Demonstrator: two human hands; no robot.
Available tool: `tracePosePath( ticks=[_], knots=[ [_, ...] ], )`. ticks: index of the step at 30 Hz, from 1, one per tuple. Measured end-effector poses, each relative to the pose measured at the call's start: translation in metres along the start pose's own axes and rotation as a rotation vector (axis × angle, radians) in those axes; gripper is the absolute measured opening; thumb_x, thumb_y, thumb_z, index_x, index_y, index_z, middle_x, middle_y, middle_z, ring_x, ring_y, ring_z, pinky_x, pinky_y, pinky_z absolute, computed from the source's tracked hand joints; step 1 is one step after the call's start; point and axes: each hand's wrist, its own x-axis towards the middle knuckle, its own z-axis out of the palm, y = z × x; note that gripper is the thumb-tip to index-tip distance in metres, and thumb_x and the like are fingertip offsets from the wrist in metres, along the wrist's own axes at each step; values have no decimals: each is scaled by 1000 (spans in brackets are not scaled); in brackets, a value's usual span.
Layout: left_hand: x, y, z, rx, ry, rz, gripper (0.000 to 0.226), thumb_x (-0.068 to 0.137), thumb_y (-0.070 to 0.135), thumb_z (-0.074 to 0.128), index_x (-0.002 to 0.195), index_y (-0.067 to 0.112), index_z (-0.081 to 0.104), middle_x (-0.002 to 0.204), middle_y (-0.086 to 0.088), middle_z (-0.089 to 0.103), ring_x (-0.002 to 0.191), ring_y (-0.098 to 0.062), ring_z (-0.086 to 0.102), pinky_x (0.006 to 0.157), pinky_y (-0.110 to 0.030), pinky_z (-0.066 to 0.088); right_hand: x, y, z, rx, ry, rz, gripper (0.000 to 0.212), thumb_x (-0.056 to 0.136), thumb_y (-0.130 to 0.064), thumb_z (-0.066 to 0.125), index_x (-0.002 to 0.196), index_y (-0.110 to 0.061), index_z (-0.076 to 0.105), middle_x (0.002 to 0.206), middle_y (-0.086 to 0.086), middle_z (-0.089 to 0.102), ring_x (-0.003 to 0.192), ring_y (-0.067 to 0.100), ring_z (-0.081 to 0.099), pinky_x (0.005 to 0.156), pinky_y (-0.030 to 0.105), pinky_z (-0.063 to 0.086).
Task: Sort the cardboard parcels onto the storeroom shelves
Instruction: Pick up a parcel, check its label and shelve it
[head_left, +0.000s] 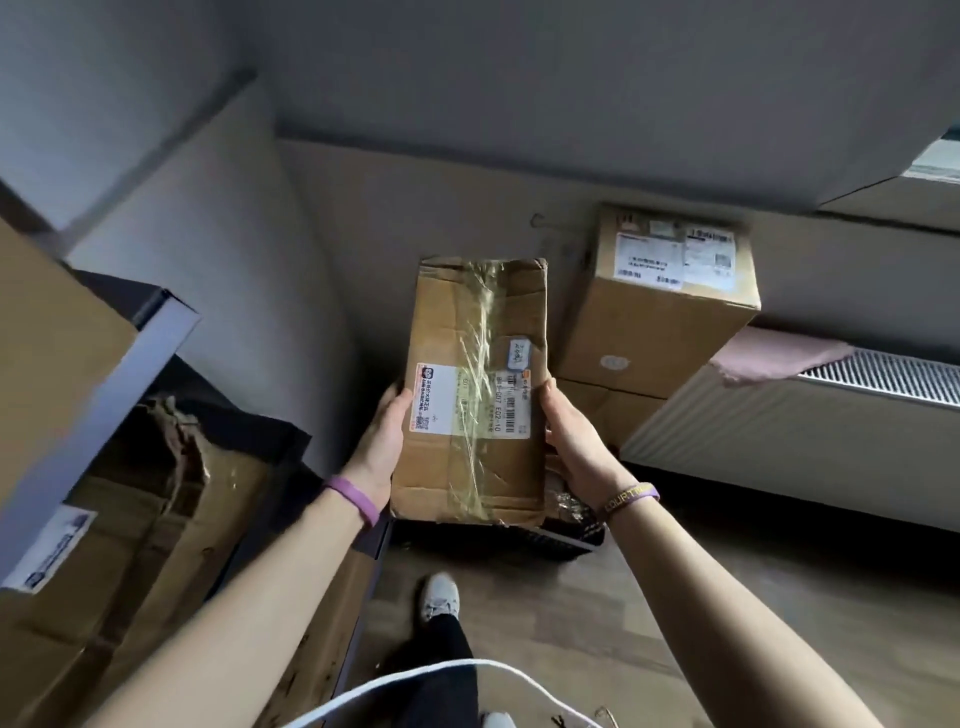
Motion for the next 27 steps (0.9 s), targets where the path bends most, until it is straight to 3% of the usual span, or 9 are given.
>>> tracePosePath(
  ticks=[3, 6, 8, 12, 16, 22, 27],
  knots=[
    [60, -12, -3, 24, -47, -63, 32, 100, 43, 39, 127, 35, 53, 119, 0, 67, 104, -16, 66, 85, -37, 54, 56, 22, 2, 37, 38, 32, 56, 93, -66, 31, 144, -44, 40, 143, -12, 53, 129, 10, 52, 109, 40, 43],
    [117, -37, -3, 35, -42, -150, 26, 101, 39, 39, 121, 38, 55, 106, 11, 69, 89, -3, 69, 67, -25, 56, 105, 53, 1, 73, 75, 91, 49, 100, -55, 28, 148, -44, 31, 148, -12, 47, 136, 14, 45, 110, 42, 41],
    [156, -59, -4, 44, -24, -196, 33, 101, 38, 40, 132, 36, 49, 113, 9, 66, 93, -3, 66, 74, -27, 53, 138, 80, -1, 95, 92, 137, 48, 100, -54, 28, 148, -46, 29, 148, -13, 46, 137, 15, 44, 107, 42, 43],
    [229, -116, -1, 103, -4, -254, 46, 98, 44, 43, 143, 34, 38, 122, 9, 60, 99, -4, 61, 82, -29, 50, 201, 146, -12, 90, 189, 222, 50, 103, -46, 28, 151, -35, 28, 149, -5, 46, 135, 16, 46, 115, 46, 35],
    [296, -186, 3, 143, -7, -281, 47, 98, 47, 42, 143, 34, 39, 133, -1, 59, 117, -18, 58, 105, -46, 43, 261, 222, -26, 108, 229, 285, 48, 103, -46, 32, 149, -33, 34, 141, -1, 56, 128, 18, 53, 111, 45, 40],
    [362, -290, -2, 183, 11, -275, 43, 98, 46, 43, 140, 40, 42, 132, 2, 58, 120, -19, 55, 106, -48, 40, 327, 336, -39, 136, 234, 354, 52, 101, -50, 34, 149, -32, 34, 139, 2, 57, 126, 20, 55, 110, 45, 42],
    [390, -345, -15, 309, 50, -253, 38, 102, 35, 36, 140, 38, 41, 132, 6, 55, 118, -14, 53, 102, -36, 42, 343, 395, -33, 169, 177, 390, 49, 102, -44, 35, 150, -36, 31, 139, -2, 57, 125, 16, 56, 107, 41, 45]
  ],
)
